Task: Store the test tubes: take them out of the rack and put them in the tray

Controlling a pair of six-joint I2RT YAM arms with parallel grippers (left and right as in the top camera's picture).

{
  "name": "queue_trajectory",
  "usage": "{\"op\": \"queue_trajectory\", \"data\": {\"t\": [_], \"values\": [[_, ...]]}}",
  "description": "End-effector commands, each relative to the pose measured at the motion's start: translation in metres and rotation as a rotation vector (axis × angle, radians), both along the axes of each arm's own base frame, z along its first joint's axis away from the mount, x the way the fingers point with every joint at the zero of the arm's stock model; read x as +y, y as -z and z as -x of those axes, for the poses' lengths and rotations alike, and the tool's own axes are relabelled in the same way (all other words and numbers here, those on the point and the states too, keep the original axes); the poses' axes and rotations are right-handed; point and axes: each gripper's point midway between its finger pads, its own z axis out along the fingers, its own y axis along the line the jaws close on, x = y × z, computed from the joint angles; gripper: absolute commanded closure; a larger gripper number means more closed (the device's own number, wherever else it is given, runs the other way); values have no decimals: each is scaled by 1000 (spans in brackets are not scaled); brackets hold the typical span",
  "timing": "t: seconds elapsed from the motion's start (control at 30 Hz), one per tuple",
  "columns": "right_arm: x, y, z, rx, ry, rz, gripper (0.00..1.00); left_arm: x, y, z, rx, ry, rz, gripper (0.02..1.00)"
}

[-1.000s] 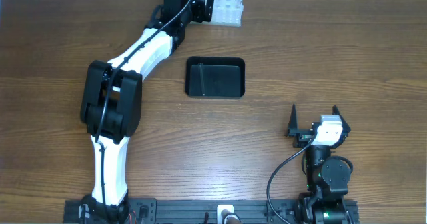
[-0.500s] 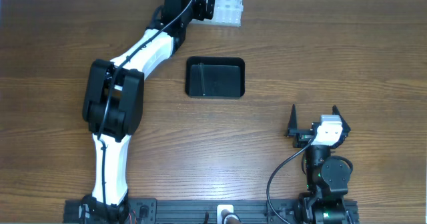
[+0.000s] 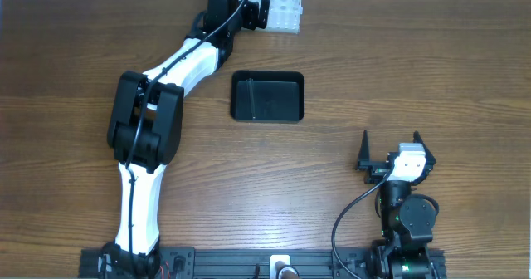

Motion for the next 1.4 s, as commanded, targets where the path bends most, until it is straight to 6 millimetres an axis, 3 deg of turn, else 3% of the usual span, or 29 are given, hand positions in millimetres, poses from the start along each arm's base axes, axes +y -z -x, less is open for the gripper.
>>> {"op": "queue_trajectory", "data": {"t": [0.03, 0.7, 0.93, 1.4], "values": [[-2, 2, 0, 3, 11, -2, 9, -7, -8, -5, -32, 23, 3, 18], [-2, 2, 0, 3, 11, -2, 9, -17, -12, -6, -77, 53, -17, 53], [-2, 2, 0, 3, 11, -2, 9, -16, -12, -7, -77, 52, -17, 200], [-2, 2, 0, 3, 11, -2, 9, -21, -4, -16, -107, 79, 8, 275]]}}
